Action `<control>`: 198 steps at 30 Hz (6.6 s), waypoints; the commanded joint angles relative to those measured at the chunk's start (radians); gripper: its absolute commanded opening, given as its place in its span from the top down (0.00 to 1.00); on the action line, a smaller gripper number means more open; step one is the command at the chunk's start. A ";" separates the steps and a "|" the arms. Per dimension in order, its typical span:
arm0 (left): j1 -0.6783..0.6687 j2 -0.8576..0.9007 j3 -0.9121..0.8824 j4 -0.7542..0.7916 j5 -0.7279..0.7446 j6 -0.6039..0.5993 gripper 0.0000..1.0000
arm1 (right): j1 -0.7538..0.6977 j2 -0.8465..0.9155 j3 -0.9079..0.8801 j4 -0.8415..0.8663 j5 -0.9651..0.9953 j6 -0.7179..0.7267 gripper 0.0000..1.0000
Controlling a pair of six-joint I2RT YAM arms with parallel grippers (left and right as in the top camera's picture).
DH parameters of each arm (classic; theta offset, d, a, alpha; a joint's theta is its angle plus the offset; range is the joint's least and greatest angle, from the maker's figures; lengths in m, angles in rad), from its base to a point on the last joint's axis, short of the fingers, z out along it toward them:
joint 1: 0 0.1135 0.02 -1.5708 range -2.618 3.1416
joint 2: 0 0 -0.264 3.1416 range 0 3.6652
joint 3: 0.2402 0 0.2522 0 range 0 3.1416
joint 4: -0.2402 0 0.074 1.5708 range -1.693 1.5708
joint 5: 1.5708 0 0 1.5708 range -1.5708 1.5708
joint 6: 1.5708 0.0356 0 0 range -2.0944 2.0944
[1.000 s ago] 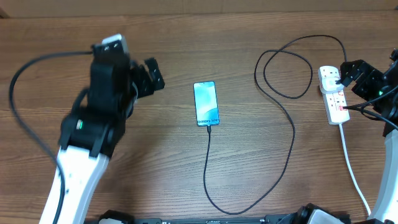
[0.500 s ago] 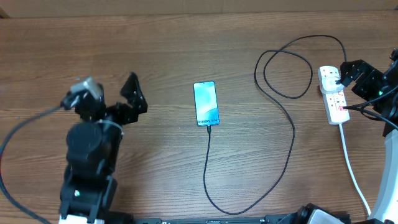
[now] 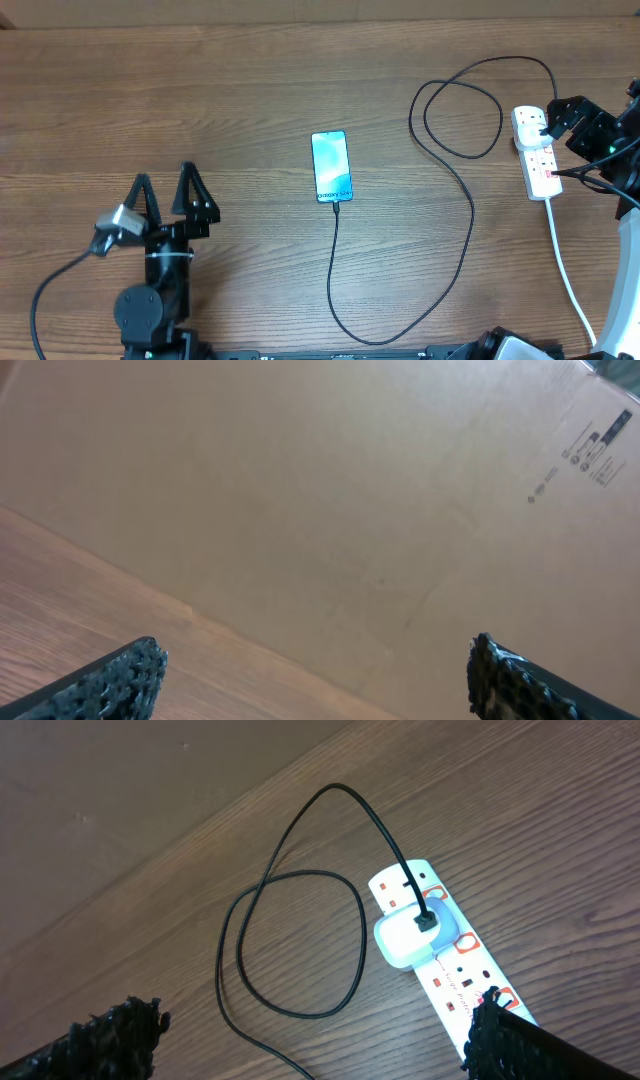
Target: Plug charger to phone and switch on socket
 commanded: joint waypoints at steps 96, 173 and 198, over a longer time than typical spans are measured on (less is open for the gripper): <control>0.112 -0.352 -0.203 -0.445 0.151 0.482 0.00 | 0.002 0.002 0.001 0.005 -0.005 -0.008 0.00; 0.112 -0.352 -0.203 -0.445 0.151 0.482 0.00 | 0.489 -1.226 -1.200 0.620 0.228 -0.008 0.00; 0.112 -0.352 -0.203 -0.445 0.151 0.482 0.00 | 0.489 -1.321 -1.200 0.619 0.229 -0.008 0.00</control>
